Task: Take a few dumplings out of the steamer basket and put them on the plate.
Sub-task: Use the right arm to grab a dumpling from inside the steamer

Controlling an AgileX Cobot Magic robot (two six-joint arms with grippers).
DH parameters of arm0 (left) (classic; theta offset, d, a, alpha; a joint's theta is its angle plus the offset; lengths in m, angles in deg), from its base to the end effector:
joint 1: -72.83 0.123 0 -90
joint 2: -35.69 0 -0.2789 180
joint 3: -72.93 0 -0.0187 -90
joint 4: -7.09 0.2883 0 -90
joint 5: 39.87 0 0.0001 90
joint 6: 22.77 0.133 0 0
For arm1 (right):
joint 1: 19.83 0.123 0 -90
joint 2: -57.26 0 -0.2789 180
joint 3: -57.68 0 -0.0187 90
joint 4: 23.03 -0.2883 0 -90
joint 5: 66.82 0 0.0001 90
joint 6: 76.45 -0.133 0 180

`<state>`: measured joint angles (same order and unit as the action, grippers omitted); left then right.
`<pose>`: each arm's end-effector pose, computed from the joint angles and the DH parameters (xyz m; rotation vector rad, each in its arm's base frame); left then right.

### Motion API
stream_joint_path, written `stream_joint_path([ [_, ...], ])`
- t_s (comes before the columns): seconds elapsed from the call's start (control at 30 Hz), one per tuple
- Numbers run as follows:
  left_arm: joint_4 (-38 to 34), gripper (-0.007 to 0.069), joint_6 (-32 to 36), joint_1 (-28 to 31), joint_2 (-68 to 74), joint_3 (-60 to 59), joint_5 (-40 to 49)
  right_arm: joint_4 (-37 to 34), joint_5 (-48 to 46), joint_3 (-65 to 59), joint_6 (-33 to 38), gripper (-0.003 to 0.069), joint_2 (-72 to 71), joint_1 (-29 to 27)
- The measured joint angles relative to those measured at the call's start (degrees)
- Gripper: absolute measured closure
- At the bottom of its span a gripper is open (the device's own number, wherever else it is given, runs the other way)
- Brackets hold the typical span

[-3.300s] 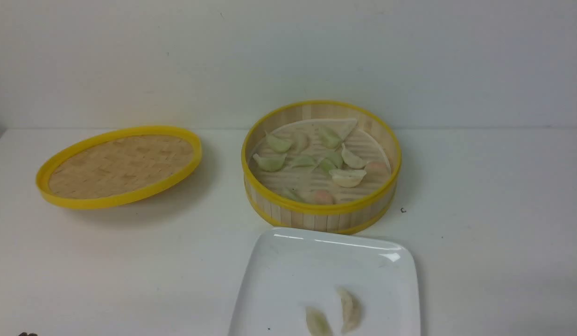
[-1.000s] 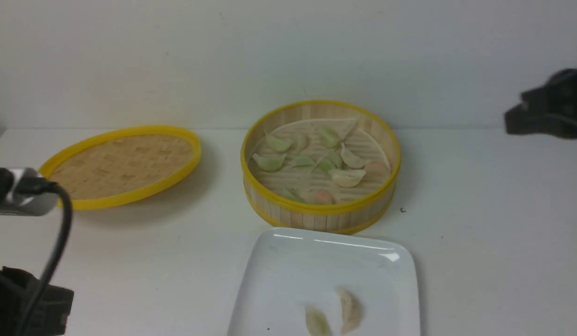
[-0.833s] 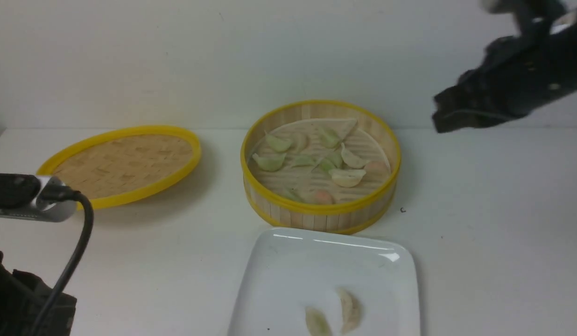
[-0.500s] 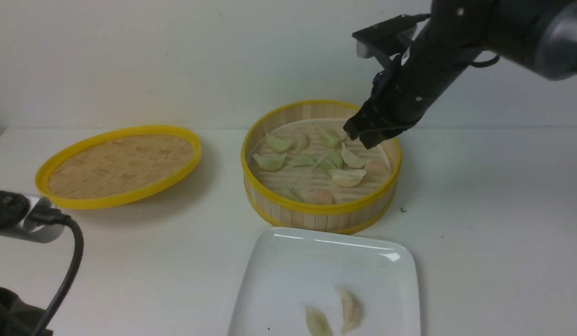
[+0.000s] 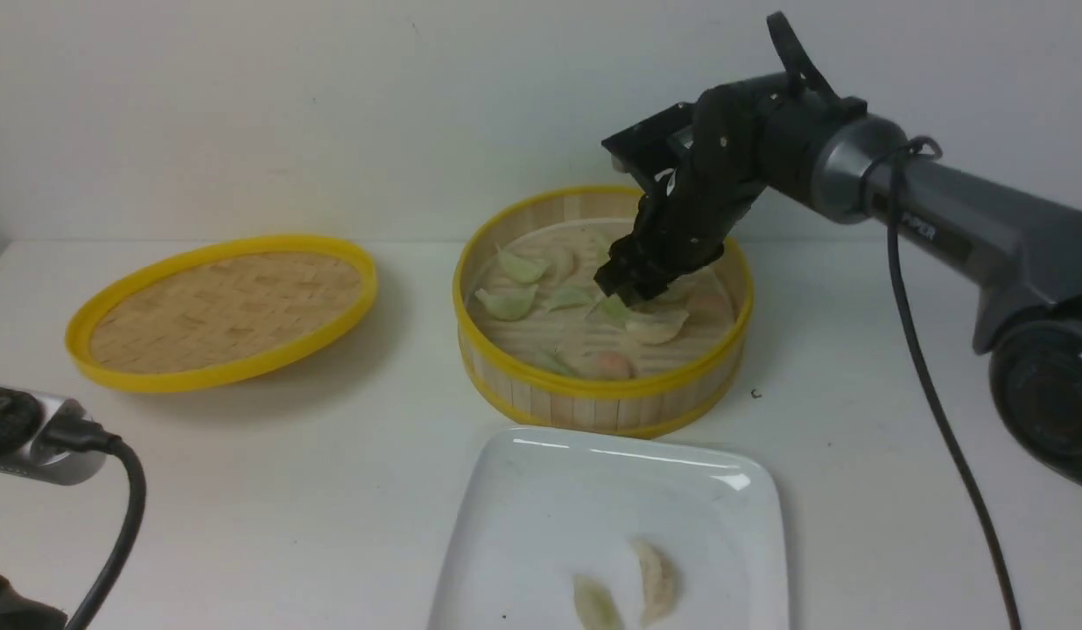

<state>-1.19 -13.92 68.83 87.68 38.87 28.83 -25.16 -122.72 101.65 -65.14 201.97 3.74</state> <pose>0.1695 -0.0297 0.2622 0.2712 2.6771 -0.1716 0.5181 0.2305 0.1267 -0.8016 2.6179 0.1082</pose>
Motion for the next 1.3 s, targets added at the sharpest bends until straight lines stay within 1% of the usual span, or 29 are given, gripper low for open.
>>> stream_joint_path([
  [0.1, 0.12, 0.0631, 0.0, 0.0, 0.0, 0.0, 0.15, 2.12, 1.56, 0.28, -0.9, 0.0252, 0.5, 0.0],
  [0.23, 0.16, 0.0631, 0.0, 0.0, 0.0, 0.0, 0.16, 5.32, 2.6, 0.35, -1.57, 0.0365, 0.85, 0.0],
  [0.27, 0.16, 0.0631, 0.0, 0.0, 0.0, 0.0, 0.21, 5.87, 2.78, 0.35, -1.58, 0.0377, 0.85, 0.0],
  [0.33, 0.16, 0.0631, 0.0, 0.0, 0.0, 0.0, 0.21, 9.2, 2.21, 0.29, -3.76, 0.0427, 0.85, 0.0],
  [0.4, 0.18, 0.0631, 0.0, 0.0, 0.0, 0.0, 0.26, 11.14, 2.07, 0.28, -5.93, 0.0438, 0.9, 0.0],
  [0.47, 0.18, 0.0631, 0.0, 0.0, 0.0, 0.0, 0.26, 12.86, 2.07, 0.17, -7.66, 0.0435, 0.9, 0.0],
  [0.5, 0.18, 0.0631, -0.07, 0.0, 0.0, 0.0, 0.26, 13.47, 2.12, 0.03, -8.4, 0.0421, 0.9, 0.0],
  [0.6, 0.18, 0.0631, -0.07, 0.0, 0.0, 0.0, 0.26, 13.53, 2.93, -0.15, -9.0, 0.0365, 0.9, -0.06],
  [0.63, 0.18, 0.0631, -0.07, 0.0, 0.0, 0.0, 0.26, 13.53, 2.93, -0.15, -9.0, 0.036, 0.9, -0.06],
  [0.67, 0.18, 0.0631, -0.07, 0.0, 0.0, 0.0, 0.26, 13.53, 3.69, -0.17, -9.12, 0.0321, 1.09, -0.06],
  [0.7, 0.18, 0.0631, -0.07, 0.0, 0.0, 0.0, 0.26, 13.53, 3.89, -0.17, -9.12, 0.0311, 1.17, -0.06],
  [0.73, 0.18, 0.0631, -0.12, 0.0, 0.0, 0.0, 0.26, 13.48, 4.64, -0.17, -9.12, 0.0277, 1.58, -0.1],
  [0.83, 0.18, 0.0631, -0.1, 0.0, 0.0, 0.0, 0.26, 11.94, 5.26, -0.17, -9.17, 0.025, 2.51, -0.28],
  [0.9, 0.18, 0.0631, -0.1, 0.0, 0.0, 0.0, 0.26, 10.48, 5.69, -0.17, -9.16, 0.0266, 2.51, -0.56],
  [0.93, 0.18, 0.0631, -0.15, 0.0, 0.0, 0.0, 0.26, 9.01, 5.56, -0.17, -9.16, 0.0317, 2.51, -0.71],
  [0.97, 0.18, 0.0631, -0.13, 0.0, 0.0, 0.0, 0.26, 9.01, 5.56, -0.17, -9.16, 0.0317, 2.51, -0.77],
  [1.0, 0.18, 0.0631, -0.13, 0.0, 0.0, 0.0, 0.26, 8.65, 4.98, -0.17, -9.16, 0.0429, 2.09, -0.83],
  [1.07, 0.18, 0.0631, -0.13, 0.0, 0.0, 0.0, 0.26, 7.72, 3.29, -0.28, -9.16, 0.0466, 1.01, -0.84],
  [1.2, 0.18, 0.0631, -0.18, 0.0, 0.0, 0.0, 0.26, 5.9, -1.64, -0.63, -9.16, 0.046, -4.4, -0.84],
  [1.3, 0.18, 0.0631, -0.43, 0.0, 0.0, 0.0, 0.26, 3.13, -9.14, -0.63, -8.17, 0.046, -13.96, -0.84],
])
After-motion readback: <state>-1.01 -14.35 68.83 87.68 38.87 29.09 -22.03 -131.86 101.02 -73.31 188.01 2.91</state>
